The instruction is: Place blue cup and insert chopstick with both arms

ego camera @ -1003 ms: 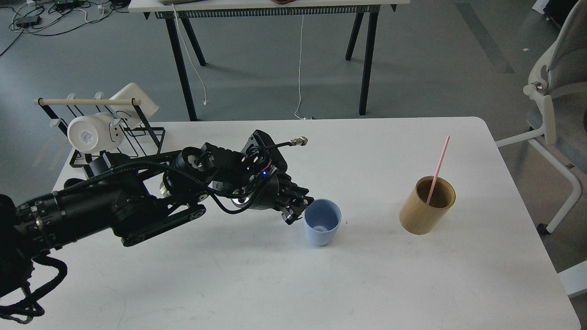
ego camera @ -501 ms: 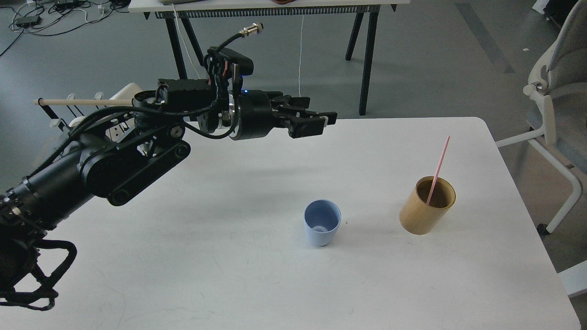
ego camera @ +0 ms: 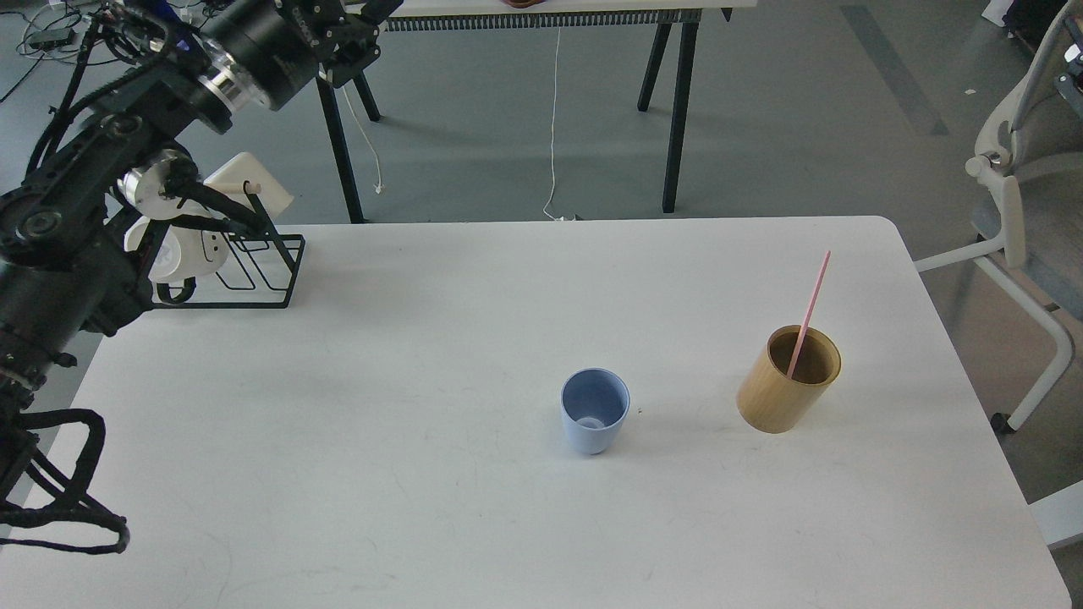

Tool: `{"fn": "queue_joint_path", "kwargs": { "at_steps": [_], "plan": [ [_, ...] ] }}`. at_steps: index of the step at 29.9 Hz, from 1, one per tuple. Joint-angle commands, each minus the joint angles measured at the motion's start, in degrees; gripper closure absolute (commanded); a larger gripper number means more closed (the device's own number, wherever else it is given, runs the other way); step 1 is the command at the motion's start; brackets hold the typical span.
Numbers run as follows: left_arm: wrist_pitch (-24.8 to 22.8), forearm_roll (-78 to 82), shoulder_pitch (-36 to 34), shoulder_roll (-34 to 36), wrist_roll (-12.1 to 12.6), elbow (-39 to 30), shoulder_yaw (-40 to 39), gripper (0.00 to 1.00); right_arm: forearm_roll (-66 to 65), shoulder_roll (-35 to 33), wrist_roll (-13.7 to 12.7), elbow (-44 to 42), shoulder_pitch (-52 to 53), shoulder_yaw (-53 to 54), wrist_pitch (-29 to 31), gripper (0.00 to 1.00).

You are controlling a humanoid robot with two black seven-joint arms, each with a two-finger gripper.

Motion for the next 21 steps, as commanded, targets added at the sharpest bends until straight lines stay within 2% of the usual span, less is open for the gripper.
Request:
{"fn": "queue_joint_path", "kwargs": {
  "at_steps": [1,5,10,15,21],
  "plan": [
    [-0.02,-15.94,-0.03,0.92,0.02,6.22,-0.05,0.01,-11.56,-1.47,-0.10,4.74,0.00,-0.19,-0.57,0.02],
    [-0.02,-27.65,0.85,1.10,0.19,7.47,0.04,0.01,-22.98,-4.62,-0.45,13.16,-0.96,-2.20,-5.57,0.02],
    [-0.02,-35.22,2.87,1.19,0.37,8.78,-0.13,0.01,-34.07,-11.04,-0.36,25.30,-1.58,-10.99,-16.56,0.02],
    [-0.02,-36.90,2.87,0.75,0.46,14.32,0.13,0.01,-46.27,-13.60,-0.27,30.41,-1.58,-15.31,-18.24,0.02],
    [-0.02,-36.90,4.36,0.49,0.19,14.76,0.30,0.01,-64.30,-12.99,-0.01,31.73,-1.67,-23.91,-22.36,0.02]
  ]
}}
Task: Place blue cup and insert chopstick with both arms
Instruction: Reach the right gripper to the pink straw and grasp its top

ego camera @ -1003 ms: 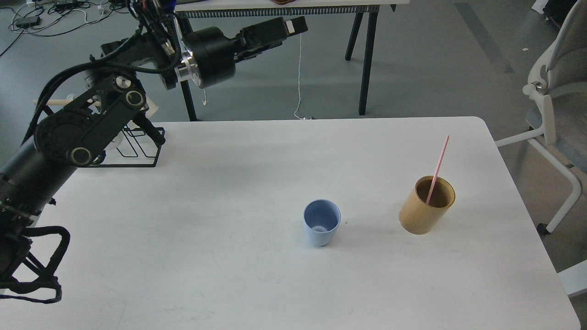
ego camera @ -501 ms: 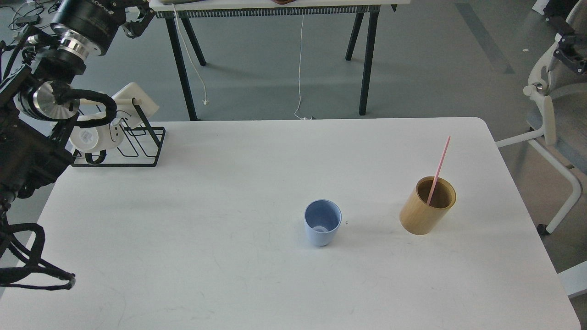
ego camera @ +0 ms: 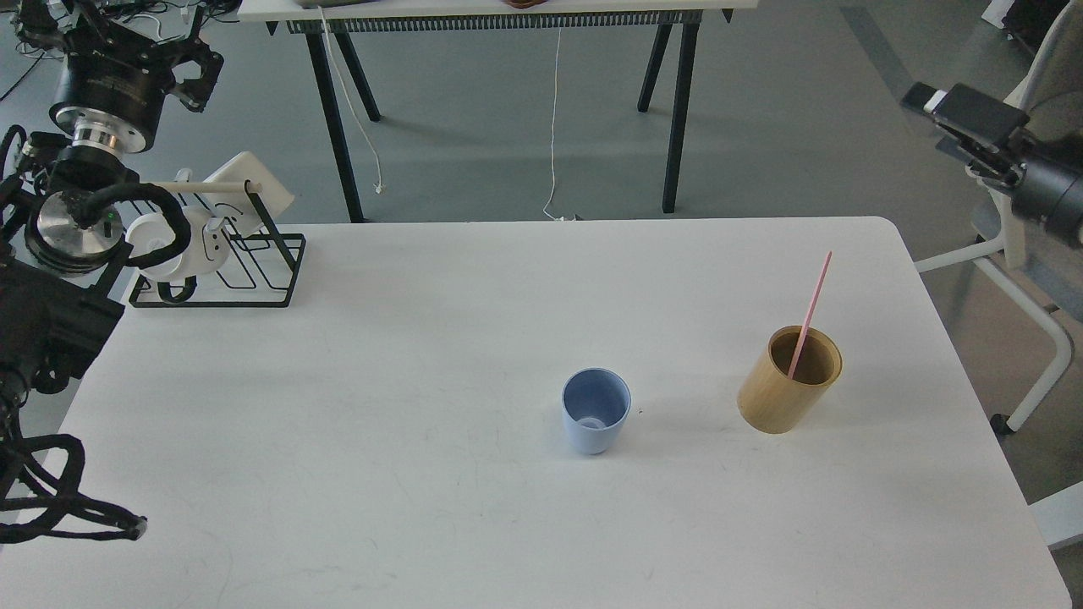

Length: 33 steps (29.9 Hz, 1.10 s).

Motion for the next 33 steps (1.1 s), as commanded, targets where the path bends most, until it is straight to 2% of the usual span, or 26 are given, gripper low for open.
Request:
{"fn": "queue_joint_path", "kwargs": {
  "at_steps": [1,5,10,15,19,24,33],
  "plan": [
    [0.00,-0.01,0.97,-0.07,-0.09,0.11,0.14,0.01,-8.78,0.82,0.09,1.00,-0.09,-5.85,-3.73,0.02],
    [0.00,-0.10,0.97,0.11,0.00,0.02,0.06,0.01,-17.22,4.77,0.53,0.13,-0.09,-11.57,-7.87,0.06],
    [0.00,-0.01,0.97,0.20,0.00,0.02,-0.03,0.01,-19.43,8.82,0.53,-3.04,-0.18,-15.18,-9.28,0.11],
    [0.00,0.07,1.06,0.20,0.00,0.02,0.49,0.01,-19.69,11.72,0.53,-6.03,-0.35,-18.08,-9.28,0.29],
    [0.00,0.07,1.06,0.55,0.00,0.11,0.49,0.01,-23.11,12.08,0.53,-6.64,-0.53,-18.87,-9.19,0.40],
    [0.00,0.34,0.97,0.64,0.09,0.11,0.49,0.01,-25.94,12.08,0.36,-8.05,-0.35,-20.36,-9.11,0.61],
    [0.00,0.43,0.97,0.55,0.09,0.11,0.58,0.01,-25.94,12.69,0.44,-8.23,-0.35,-20.45,-9.11,0.66]
  ]
}}
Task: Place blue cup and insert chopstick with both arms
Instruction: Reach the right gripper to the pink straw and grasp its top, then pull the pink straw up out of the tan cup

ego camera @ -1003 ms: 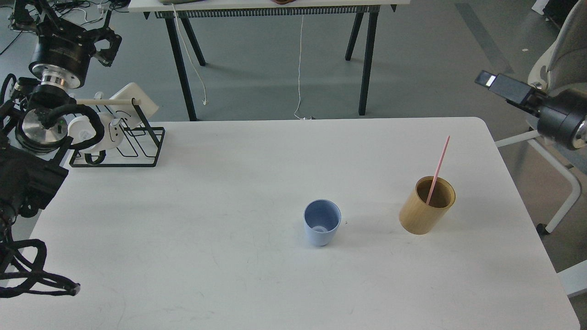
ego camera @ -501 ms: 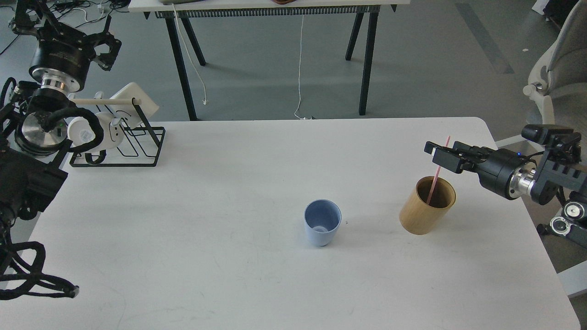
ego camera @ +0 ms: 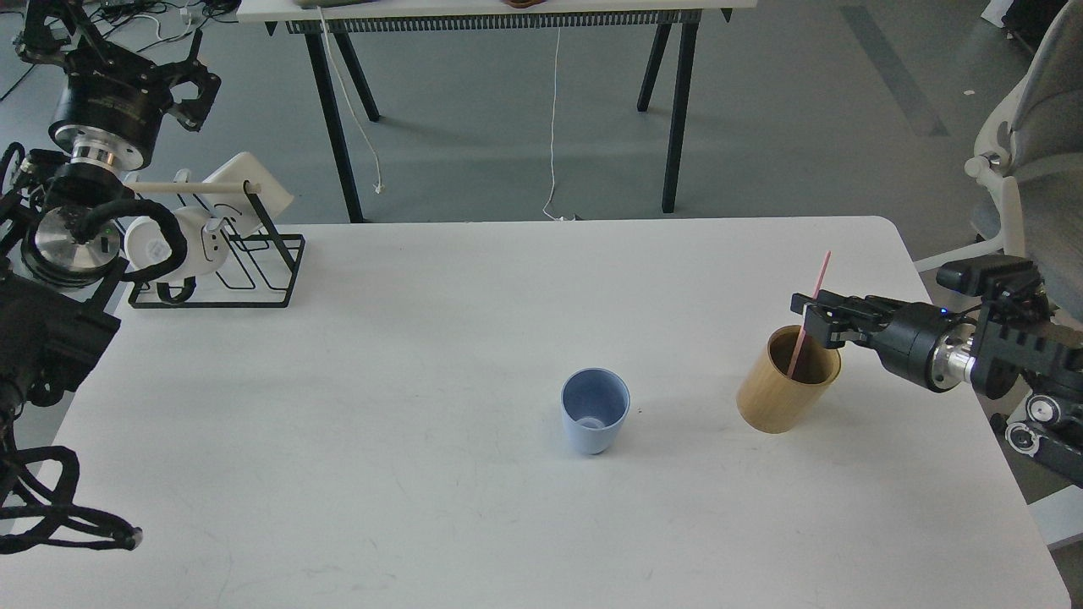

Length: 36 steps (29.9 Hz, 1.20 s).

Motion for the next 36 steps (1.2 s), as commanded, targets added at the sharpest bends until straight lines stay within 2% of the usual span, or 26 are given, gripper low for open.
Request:
{"fn": "queue_joint_path", "kwargs": {
  "at_steps": [1,9,12,16,27,31,36],
  "plan": [
    [0.00,0.07,-0.08,-0.07,0.09,0.00,0.11,0.01,0.00,0.53,0.05,-0.13,0.00,0.07,0.00,0.70],
    [0.00,0.07,-0.17,0.10,0.00,0.00,0.02,0.01,0.00,0.62,-0.04,-0.39,0.53,0.16,0.00,0.94],
    [0.00,0.07,-0.26,0.10,0.09,0.00,0.02,0.01,0.00,0.53,-0.04,-0.31,0.71,0.25,0.00,0.99],
    [0.00,0.07,-0.26,0.10,0.00,0.00,0.02,0.01,0.09,-0.78,-0.04,1.27,0.79,0.33,-0.09,1.00],
    [0.00,0.07,-0.34,1.33,0.00,0.00,0.02,0.01,0.88,-11.77,0.05,10.58,3.87,2.35,0.35,1.00],
    [0.00,0.07,-0.34,1.68,0.00,0.00,0.02,0.01,1.06,-15.02,-0.04,15.33,5.27,5.42,0.70,0.99],
    [0.00,0.06,-0.34,1.95,0.00,0.00,0.02,0.01,1.58,-15.73,-0.30,16.48,8.61,10.52,1.84,0.99]
  ]
}}
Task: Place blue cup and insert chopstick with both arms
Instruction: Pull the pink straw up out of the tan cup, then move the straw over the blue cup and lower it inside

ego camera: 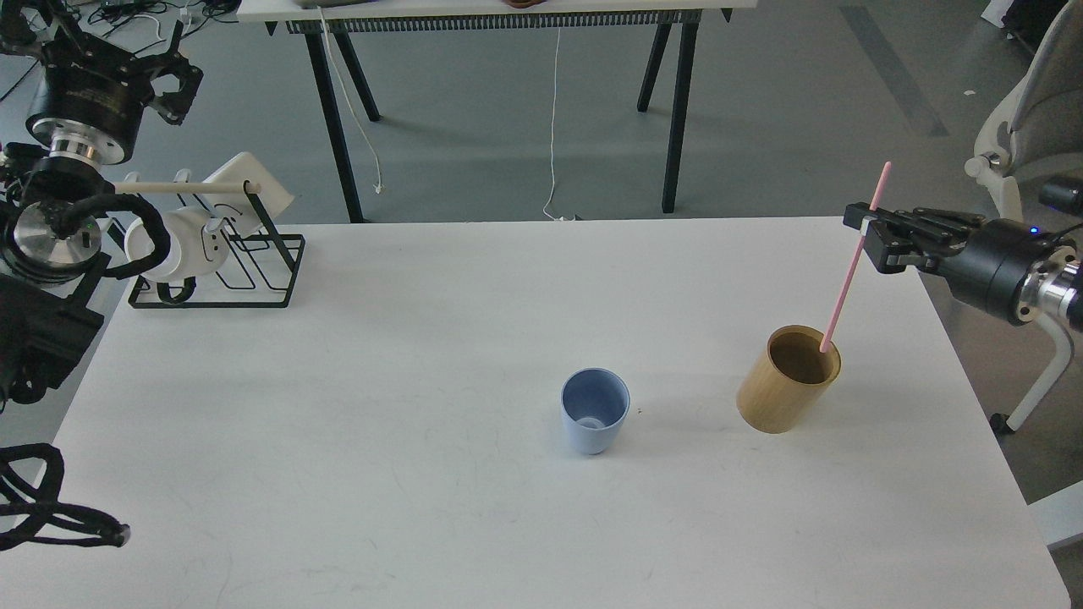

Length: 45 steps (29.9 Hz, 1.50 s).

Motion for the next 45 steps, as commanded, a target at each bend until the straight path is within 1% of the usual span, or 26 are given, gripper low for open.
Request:
{"fn": "queue_joint_path", "kwargs": {
  "at_steps": [1,4,9,13,18,24,30,38,45],
  "plan": [
    [0.00,-0.08,0.01,0.30,0.02,0.00,0.00,0.01,0.72,0.24,-0.21,0.32,3.43,3.56,1.11,0.99],
    [0.00,0.00,0.01,0.48,0.02,0.00,0.09,0.01,3.44,1.90,-0.21,0.67,6.95,4.01,1.38,1.00],
    [0.00,0.00,-0.16,0.48,0.02,-0.09,0.09,0.01,5.91,7.70,0.23,2.95,7.31,2.78,1.47,1.00],
    [0.00,0.00,-0.16,0.48,0.10,-0.09,0.09,0.01,7.31,13.06,0.23,3.40,7.31,-1.17,1.56,1.00],
    [0.00,0.00,-0.08,0.48,0.02,-0.09,0.09,0.01,7.40,17.63,0.23,3.13,7.23,-5.74,1.56,1.00],
    [0.00,0.00,0.19,0.39,0.02,0.00,0.09,0.01,7.14,19.84,0.32,2.17,6.87,-9.26,1.56,1.00],
    [0.00,0.00,0.19,0.39,0.02,0.00,0.09,0.01,7.23,20.36,0.31,0.58,4.68,-9.61,1.47,0.99],
    [0.00,0.00,-0.08,0.48,0.02,0.00,0.09,0.01,6.96,27.57,0.32,-3.19,4.50,-9.61,1.47,0.99],
    [0.00,0.00,0.01,0.74,0.02,0.09,0.09,0.01,6.70,30.30,0.32,-6.18,4.24,-9.88,1.47,0.99]
  ]
}}
